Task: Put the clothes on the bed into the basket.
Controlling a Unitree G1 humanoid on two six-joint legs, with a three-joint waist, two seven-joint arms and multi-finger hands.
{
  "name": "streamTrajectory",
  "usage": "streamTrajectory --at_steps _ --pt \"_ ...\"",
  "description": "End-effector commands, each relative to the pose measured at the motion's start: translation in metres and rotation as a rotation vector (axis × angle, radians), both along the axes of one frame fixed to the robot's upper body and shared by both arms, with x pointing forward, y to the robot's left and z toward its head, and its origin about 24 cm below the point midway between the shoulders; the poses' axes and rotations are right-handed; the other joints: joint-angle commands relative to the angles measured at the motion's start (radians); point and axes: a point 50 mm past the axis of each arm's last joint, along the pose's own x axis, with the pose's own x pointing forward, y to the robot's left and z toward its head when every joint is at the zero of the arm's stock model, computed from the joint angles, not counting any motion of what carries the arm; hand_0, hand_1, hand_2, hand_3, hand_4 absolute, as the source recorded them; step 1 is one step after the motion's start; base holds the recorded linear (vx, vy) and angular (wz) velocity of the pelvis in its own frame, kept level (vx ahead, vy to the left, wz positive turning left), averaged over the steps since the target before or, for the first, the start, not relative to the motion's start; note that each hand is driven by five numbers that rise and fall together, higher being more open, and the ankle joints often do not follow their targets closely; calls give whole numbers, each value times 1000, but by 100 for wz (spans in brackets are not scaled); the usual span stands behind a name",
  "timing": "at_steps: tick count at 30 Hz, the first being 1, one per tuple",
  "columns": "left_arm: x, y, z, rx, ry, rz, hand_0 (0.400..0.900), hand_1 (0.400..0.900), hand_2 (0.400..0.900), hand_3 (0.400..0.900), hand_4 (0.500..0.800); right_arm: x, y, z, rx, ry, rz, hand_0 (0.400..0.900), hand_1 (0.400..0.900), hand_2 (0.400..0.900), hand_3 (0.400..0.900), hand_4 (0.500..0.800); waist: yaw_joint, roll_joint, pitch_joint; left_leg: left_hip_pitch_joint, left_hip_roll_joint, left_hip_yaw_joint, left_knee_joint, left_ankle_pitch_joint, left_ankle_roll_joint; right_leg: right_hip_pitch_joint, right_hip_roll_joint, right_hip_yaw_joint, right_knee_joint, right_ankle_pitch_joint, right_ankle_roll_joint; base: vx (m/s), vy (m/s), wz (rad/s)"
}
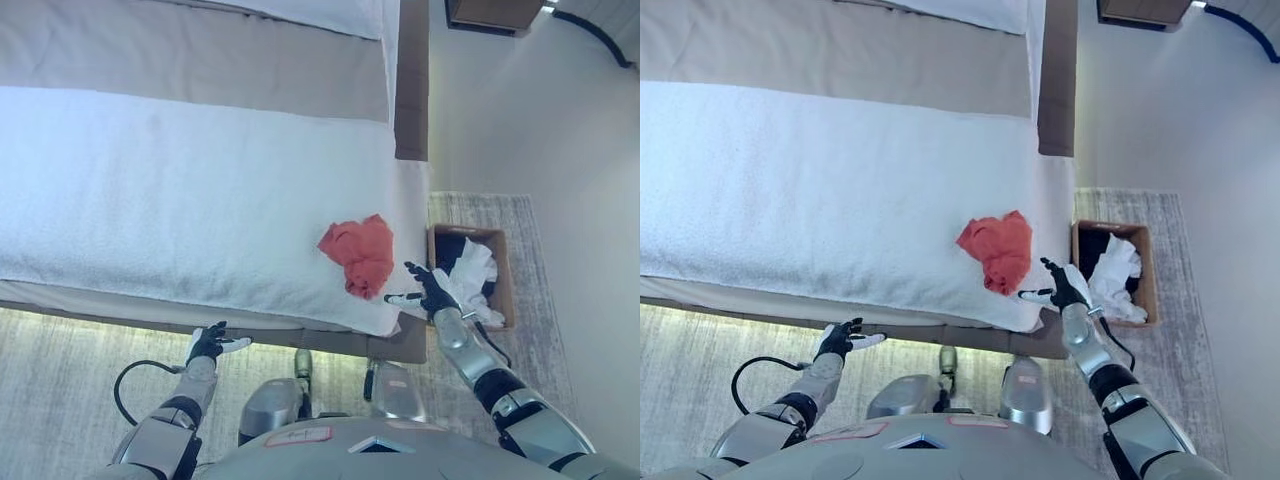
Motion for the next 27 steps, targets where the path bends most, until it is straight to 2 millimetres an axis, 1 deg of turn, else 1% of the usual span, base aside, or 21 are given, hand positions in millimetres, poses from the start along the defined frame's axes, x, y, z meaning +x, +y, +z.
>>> streamTrajectory --at_steps 1,3,5,7,9,12,13,15,18,20,22,24,27 --pt "19 -1 8 37 -77 -9 900 900 900 900 800 46 -27 54 -101 -263 -16 900 900 900 900 800 -5 20 -30 -2 81 -46 -5 -83 -91 -91 46 -13 91 45 -25 193 -264 46" --pt "22 -10 7 24 -84 -21 900 900 900 900 800 53 -28 64 -96 -305 -17 900 900 900 900 800 -8 23 -33 -13 99 -65 -5 -80 -96 -96 56 -38 106 27 -32 142 -225 43" --pt "33 -23 10 8 -121 -58 900 900 900 900 800 62 -29 74 -88 -352 -37 900 900 900 900 800 -11 28 -25 -37 110 -86 -5 -70 -100 -113 63 -55 121 13 -39 59 -163 40" --pt "46 -34 15 -13 -161 -77 900 900 900 900 800 75 -26 84 -72 -389 -56 900 900 900 900 800 -8 31 -7 -65 118 -101 -5 -59 -101 -142 68 -72 141 2 -44 4 -102 25" --pt "55 -43 18 -37 -183 -83 900 900 900 900 800 83 -23 87 -31 -393 -90 900 900 900 900 800 -5 29 8 -84 120 -110 -5 -53 -99 -160 69 -82 151 -1 -46 5 -57 12" --pt "73 -50 28 -54 -238 -88 900 900 900 900 800 102 -6 102 70 -440 -83 900 900 900 900 800 2 17 38 -115 125 -115 -5 -44 -100 -195 72 -87 163 1 -48 -19 -25 8" --pt "80 -52 31 -56 -257 -95 900 900 900 900 800 107 -3 106 91 -448 -80 900 900 900 900 800 3 10 49 -128 127 -117 -5 -40 -100 -208 73 -86 165 2 -49 -36 5 4" --pt "90 -54 38 -57 -286 -117 900 900 900 900 800 119 7 118 123 -465 -33 900 900 900 900 800 10 -3 71 -153 129 -120 -5 -32 -101 -235 74 -87 175 2 -51 -58 9 6" --pt "108 -52 51 -37 -327 -129 900 900 900 900 800 142 19 150 145 -537 10 900 900 900 900 800 17 -21 114 -187 133 -121 0 -20 -101 -276 72 -84 197 3 -54 -78 32 3" --pt "116 -51 56 -38 -344 -122 900 900 900 900 800 152 23 163 145 -557 30 900 900 900 900 800 22 -33 145 -218 132 -121 21 -20 -100 -302 69 -82 210 6 -56 -86 47 2" --pt "123 -51 62 -31 -361 -128 900 900 900 900 800 159 26 171 149 -562 26 900 900 900 900 800 28 -44 171 -249 132 -132 38 -18 -99 -323 65 -90 221 5 -58 -75 34 10" --pt "124 -47 61 -20 -348 -109 900 900 900 900 800 164 29 173 159 -556 10 900 900 900 900 800 34 -52 188 -269 136 -142 35 -8 -100 -339 61 -94 221 7 -59 -67 34 15" --pt "126 -42 64 -8 -349 -100 900 900 900 900 800 166 33 170 178 -531 5 900 900 900 900 800 44 -66 206 -298 136 -157 35 0 -103 -346 57 -103 208 15 -59 -40 6 23"
